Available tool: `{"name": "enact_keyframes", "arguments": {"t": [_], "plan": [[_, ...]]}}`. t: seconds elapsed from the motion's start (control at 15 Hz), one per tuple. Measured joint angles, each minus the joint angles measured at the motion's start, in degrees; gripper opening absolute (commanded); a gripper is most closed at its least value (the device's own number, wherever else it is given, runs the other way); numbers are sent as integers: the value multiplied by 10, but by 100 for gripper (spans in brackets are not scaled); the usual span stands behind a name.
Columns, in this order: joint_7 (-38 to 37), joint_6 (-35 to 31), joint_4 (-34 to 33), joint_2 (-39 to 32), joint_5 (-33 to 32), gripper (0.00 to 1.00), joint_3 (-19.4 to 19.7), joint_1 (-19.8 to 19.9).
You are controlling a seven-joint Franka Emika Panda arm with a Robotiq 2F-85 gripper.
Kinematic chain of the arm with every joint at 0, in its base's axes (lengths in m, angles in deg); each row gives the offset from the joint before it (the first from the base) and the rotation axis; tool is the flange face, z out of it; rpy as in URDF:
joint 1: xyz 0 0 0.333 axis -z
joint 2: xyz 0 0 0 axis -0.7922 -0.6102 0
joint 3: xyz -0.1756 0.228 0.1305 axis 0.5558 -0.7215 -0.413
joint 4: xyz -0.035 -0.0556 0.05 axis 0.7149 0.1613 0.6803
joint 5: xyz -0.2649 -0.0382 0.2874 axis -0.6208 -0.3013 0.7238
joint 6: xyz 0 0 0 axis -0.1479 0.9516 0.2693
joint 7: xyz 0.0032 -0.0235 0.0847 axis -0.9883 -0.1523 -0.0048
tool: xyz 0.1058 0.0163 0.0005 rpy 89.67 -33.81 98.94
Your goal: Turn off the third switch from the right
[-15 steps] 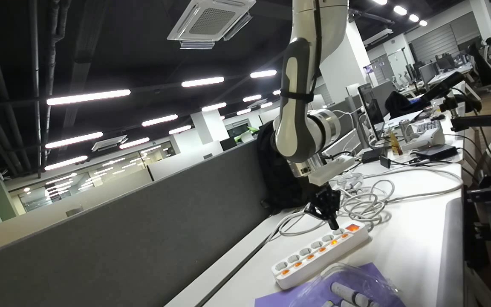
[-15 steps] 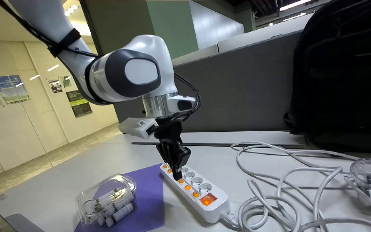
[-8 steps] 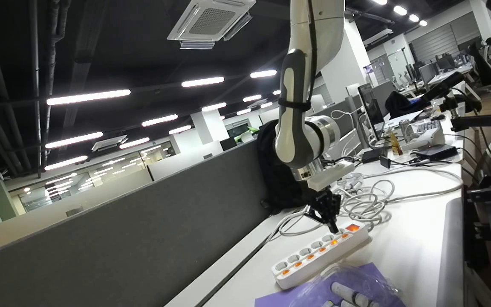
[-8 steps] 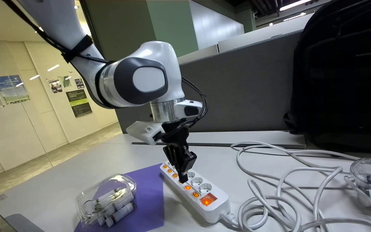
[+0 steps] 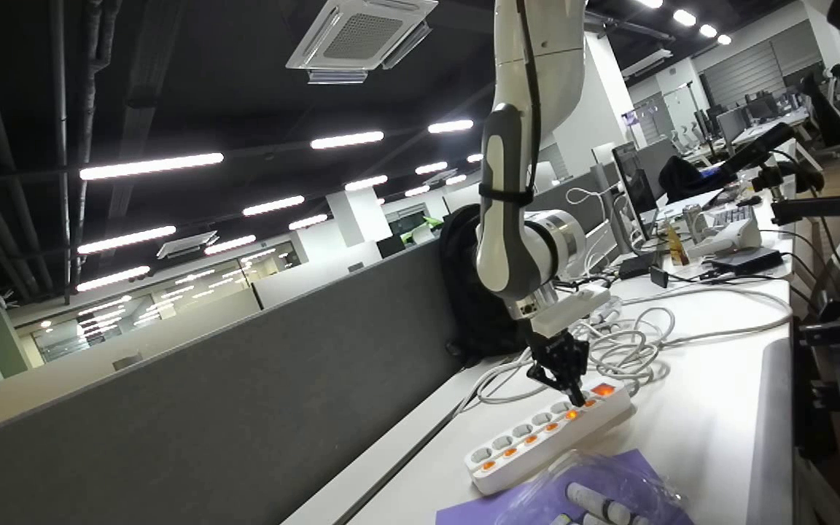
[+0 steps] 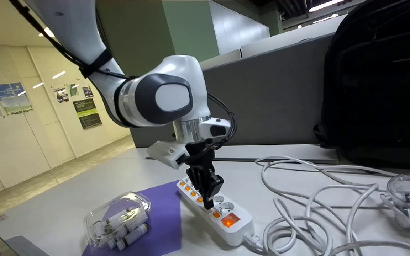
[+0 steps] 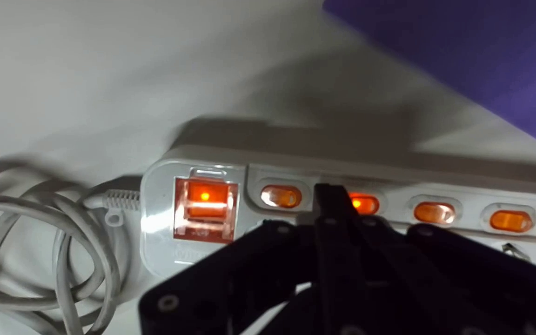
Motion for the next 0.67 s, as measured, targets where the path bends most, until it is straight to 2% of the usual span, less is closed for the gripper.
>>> {"name": "enact_keyframes", "arguments": {"t": [0.67], "plan": [[0, 0, -10, -8, 0, 0, 0, -18]]}}
